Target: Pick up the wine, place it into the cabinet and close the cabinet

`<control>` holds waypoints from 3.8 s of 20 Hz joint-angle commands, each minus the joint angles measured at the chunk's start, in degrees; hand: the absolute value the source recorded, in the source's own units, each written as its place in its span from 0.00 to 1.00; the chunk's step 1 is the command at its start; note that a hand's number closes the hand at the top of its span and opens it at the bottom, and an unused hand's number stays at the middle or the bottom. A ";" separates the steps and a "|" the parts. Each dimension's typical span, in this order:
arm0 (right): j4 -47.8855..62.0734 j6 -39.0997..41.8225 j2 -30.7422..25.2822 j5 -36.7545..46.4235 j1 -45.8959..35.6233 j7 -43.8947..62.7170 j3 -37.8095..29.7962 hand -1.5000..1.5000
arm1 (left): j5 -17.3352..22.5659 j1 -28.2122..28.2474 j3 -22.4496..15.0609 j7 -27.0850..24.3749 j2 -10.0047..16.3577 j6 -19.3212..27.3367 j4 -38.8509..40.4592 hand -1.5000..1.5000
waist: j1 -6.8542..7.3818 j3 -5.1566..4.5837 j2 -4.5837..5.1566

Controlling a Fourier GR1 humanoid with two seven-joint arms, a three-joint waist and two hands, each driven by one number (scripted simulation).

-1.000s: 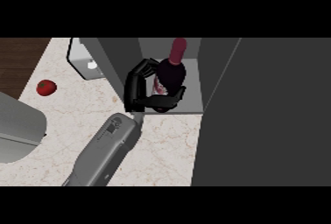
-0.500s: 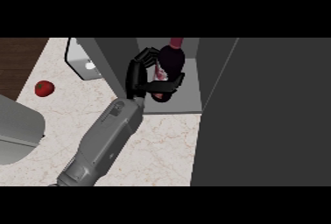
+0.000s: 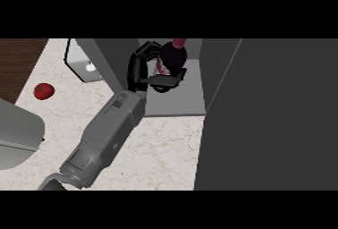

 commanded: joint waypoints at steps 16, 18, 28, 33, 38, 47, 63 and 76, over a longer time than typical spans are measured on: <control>-4.19 0.51 1.46 -2.58 1.41 0.87 1.97 0.00 | 4.70 -13.13 12.15 -3.99 0.54 -1.81 16.49 1.00 | -1.48 -0.01 0.55; -4.46 0.68 1.81 -1.40 1.99 0.73 4.23 0.00 | 5.95 -10.46 12.71 -7.41 -0.60 -3.55 16.95 1.00 | -1.85 -0.02 0.61; -0.52 1.18 1.26 -3.35 -0.23 -1.27 0.38 0.00 | 4.81 -12.48 14.68 -9.88 0.12 -3.47 21.92 1.00 | -1.94 0.02 1.04; -0.98 1.81 1.23 -1.51 -0.75 -0.77 3.35 0.00 | 3.44 -11.61 14.25 -12.22 -0.27 -2.52 23.76 1.00 | -2.34 -0.01 1.17; 0.64 1.47 1.92 -1.57 -1.25 -2.24 2.25 0.00 | 1.84 -13.62 13.29 -8.89 1.07 -0.66 25.30 0.00 | -2.27 0.02 1.20; 0.45 0.75 2.15 -1.29 -2.06 -1.55 2.68 0.00 | -0.63 -9.57 11.87 -12.51 1.06 -0.59 26.57 0.00 | -2.95 -0.06 1.68; -0.15 0.21 2.18 -0.19 -2.05 0.01 4.30 0.00 | -0.10 -6.30 14.16 -17.68 0.31 -1.97 25.02 0.00 | -2.62 -0.07 1.39; -0.23 -1.01 2.20 -1.83 -3.51 1.64 4.06 0.00 | -0.49 -6.84 13.20 -17.76 -0.62 -7.99 24.85 0.00 | -2.64 -0.06 0.98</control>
